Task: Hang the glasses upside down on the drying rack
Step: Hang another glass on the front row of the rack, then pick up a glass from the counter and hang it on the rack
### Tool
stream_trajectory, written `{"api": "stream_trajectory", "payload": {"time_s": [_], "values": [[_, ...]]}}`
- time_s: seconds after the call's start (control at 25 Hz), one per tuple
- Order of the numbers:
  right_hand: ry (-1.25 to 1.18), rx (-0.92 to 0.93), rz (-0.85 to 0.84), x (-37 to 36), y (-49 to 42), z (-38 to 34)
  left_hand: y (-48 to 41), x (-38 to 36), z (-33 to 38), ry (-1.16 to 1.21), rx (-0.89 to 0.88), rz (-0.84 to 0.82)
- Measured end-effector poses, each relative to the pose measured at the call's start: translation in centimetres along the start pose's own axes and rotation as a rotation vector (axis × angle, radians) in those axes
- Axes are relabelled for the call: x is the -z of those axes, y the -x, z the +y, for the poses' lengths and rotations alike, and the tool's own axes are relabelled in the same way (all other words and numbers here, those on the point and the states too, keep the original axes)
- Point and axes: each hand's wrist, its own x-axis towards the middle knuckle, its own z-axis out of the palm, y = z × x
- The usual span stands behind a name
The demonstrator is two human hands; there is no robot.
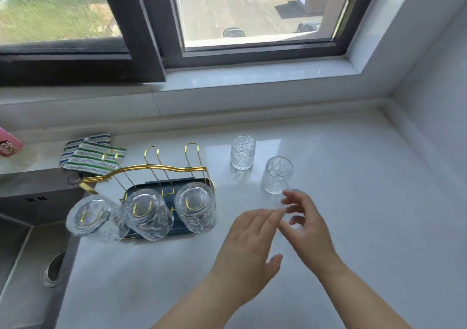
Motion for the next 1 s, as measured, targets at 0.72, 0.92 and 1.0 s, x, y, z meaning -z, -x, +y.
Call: {"api": "stream_trajectory", "payload": {"time_s": [0.72, 0.92, 1.0], "values": [[0.169, -0.214, -0.232, 4.4, -4.5, 9.0, -9.3, -9.9, -3.0, 0.522, 0.494, -0.239], [0.105, -0.190, -0.290, 5.0, -4.5, 8.2, -9.0, -8.0, -2.0, 0.545, 0.522, -0.167], [0.007, -0.232, -0.313, 5.7, -4.3, 7.3, -8.5, -6.2, -1.2, 0.640, 0.524, -0.112]]}}
